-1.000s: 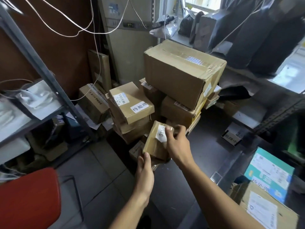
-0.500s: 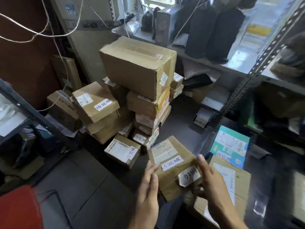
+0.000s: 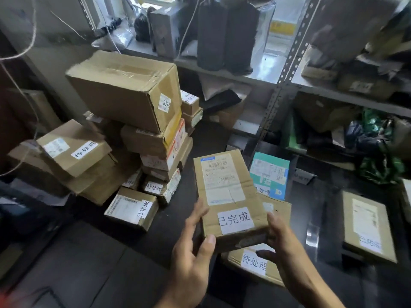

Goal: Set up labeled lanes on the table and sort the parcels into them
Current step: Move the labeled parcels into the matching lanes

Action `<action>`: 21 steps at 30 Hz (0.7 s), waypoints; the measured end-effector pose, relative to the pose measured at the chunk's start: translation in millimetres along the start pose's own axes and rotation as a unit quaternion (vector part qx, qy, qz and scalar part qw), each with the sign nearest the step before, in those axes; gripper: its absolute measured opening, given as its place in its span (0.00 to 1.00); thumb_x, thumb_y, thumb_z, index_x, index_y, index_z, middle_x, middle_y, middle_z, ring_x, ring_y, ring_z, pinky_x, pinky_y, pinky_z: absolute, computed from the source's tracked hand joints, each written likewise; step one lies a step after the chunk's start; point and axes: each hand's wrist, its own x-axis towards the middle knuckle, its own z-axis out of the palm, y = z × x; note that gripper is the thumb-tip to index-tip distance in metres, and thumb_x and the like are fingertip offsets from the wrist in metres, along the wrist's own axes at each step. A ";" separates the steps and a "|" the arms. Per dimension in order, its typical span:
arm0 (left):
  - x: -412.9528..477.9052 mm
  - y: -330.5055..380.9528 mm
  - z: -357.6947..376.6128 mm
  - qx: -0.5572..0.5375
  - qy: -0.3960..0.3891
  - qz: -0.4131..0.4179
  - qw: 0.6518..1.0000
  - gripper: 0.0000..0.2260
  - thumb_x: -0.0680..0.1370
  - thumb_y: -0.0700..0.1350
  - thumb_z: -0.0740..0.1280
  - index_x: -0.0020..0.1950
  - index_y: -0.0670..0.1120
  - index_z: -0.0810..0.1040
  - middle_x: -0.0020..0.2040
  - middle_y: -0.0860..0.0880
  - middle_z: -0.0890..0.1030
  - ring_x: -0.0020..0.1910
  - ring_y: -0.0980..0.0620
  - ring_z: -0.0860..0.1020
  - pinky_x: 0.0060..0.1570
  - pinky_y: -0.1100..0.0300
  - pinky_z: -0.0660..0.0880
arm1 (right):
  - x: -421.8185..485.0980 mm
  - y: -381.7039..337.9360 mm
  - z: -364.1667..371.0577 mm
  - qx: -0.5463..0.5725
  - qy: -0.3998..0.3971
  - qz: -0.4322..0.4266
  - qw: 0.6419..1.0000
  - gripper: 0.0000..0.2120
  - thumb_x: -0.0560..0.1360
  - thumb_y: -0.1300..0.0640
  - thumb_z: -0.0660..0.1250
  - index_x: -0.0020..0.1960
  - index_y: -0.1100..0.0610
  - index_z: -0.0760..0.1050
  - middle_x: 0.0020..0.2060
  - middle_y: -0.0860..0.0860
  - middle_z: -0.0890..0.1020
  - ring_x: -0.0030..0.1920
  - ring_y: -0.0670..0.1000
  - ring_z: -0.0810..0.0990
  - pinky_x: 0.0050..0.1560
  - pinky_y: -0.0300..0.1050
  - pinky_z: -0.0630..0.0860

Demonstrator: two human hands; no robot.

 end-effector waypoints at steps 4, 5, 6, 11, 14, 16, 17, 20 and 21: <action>2.7 4.4 27.2 -0.053 -0.072 -0.014 0.996 0.29 0.75 0.41 0.63 0.75 0.55 0.61 0.70 0.66 0.69 0.71 0.65 0.66 0.63 0.72 0.67 | -9.3 12.5 -24.7 0.058 0.091 -0.027 0.994 0.32 0.59 0.36 0.69 0.57 0.54 0.75 0.50 0.54 0.86 0.50 0.53 0.84 0.49 0.51 0.77; 4.7 4.5 36.1 -0.073 -0.082 -0.029 0.994 0.29 0.75 0.45 0.64 0.75 0.54 0.60 0.70 0.67 0.69 0.71 0.66 0.66 0.62 0.73 0.67 | -12.6 15.4 -34.2 0.082 0.113 -0.032 0.990 0.32 0.59 0.38 0.70 0.57 0.55 0.75 0.50 0.56 0.86 0.50 0.55 0.84 0.50 0.53 0.77; 7.3 3.9 45.7 -0.091 -0.088 -0.051 0.991 0.30 0.74 0.51 0.65 0.75 0.55 0.60 0.69 0.68 0.70 0.70 0.66 0.66 0.62 0.73 0.67 | -17.1 18.5 -43.9 0.102 0.129 -0.037 0.986 0.32 0.59 0.39 0.70 0.57 0.56 0.75 0.50 0.57 0.85 0.49 0.56 0.84 0.50 0.53 0.77; 13.4 4.1 112.3 -0.106 -0.180 -0.139 0.968 0.26 0.75 0.58 0.69 0.71 0.58 0.66 0.63 0.66 0.77 0.64 0.62 0.75 0.60 0.61 0.75 | -48.6 39.0 -99.2 0.149 0.206 -0.050 0.966 0.33 0.60 0.38 0.71 0.60 0.55 0.75 0.51 0.55 0.85 0.50 0.54 0.84 0.43 0.44 0.78; 3.5 1.3 156.2 -0.092 -0.221 -0.159 0.958 0.28 0.72 0.49 0.67 0.72 0.54 0.67 0.63 0.59 0.79 0.62 0.60 0.77 0.61 0.57 0.76 | -74.7 54.2 -138.6 0.140 0.242 -0.047 0.959 0.33 0.61 0.36 0.69 0.61 0.52 0.75 0.52 0.53 0.85 0.53 0.54 0.84 0.48 0.48 0.79; -6.7 -4.6 181.8 -0.065 -0.246 -0.161 0.954 0.30 0.71 0.50 0.66 0.73 0.55 0.66 0.66 0.57 0.77 0.62 0.63 0.76 0.61 0.61 0.75 | -93.5 64.3 -162.3 0.129 0.265 -0.041 0.955 0.33 0.61 0.34 0.68 0.61 0.51 0.76 0.52 0.51 0.86 0.53 0.51 0.85 0.49 0.48 0.79; -12.2 -7.3 194.0 -0.050 -0.260 -0.159 0.951 0.30 0.70 0.51 0.66 0.73 0.55 0.66 0.66 0.58 0.76 0.62 0.65 0.76 0.60 0.64 0.75 | -102.7 69.7 -173.2 0.123 0.276 -0.035 0.952 0.33 0.61 0.34 0.68 0.61 0.50 0.76 0.52 0.50 0.86 0.53 0.50 0.85 0.50 0.48 0.79; -32.7 -14.0 229.5 -0.015 -0.295 -0.166 0.941 0.28 0.74 0.51 0.66 0.74 0.56 0.65 0.67 0.58 0.75 0.64 0.66 0.74 0.62 0.65 0.73 | -125.7 90.6 -202.6 0.092 0.305 -0.020 0.948 0.32 0.64 0.30 0.68 0.62 0.46 0.78 0.57 0.47 0.83 0.58 0.46 0.82 0.59 0.51 0.77; -40.8 -17.3 241.0 -0.003 -0.305 -0.166 0.938 0.26 0.77 0.48 0.66 0.74 0.55 0.64 0.67 0.60 0.75 0.63 0.69 0.73 0.61 0.68 0.72 | -132.8 98.2 -211.6 0.077 0.315 -0.009 0.946 0.29 0.66 0.29 0.67 0.61 0.44 0.79 0.58 0.45 0.83 0.59 0.44 0.81 0.62 0.51 0.76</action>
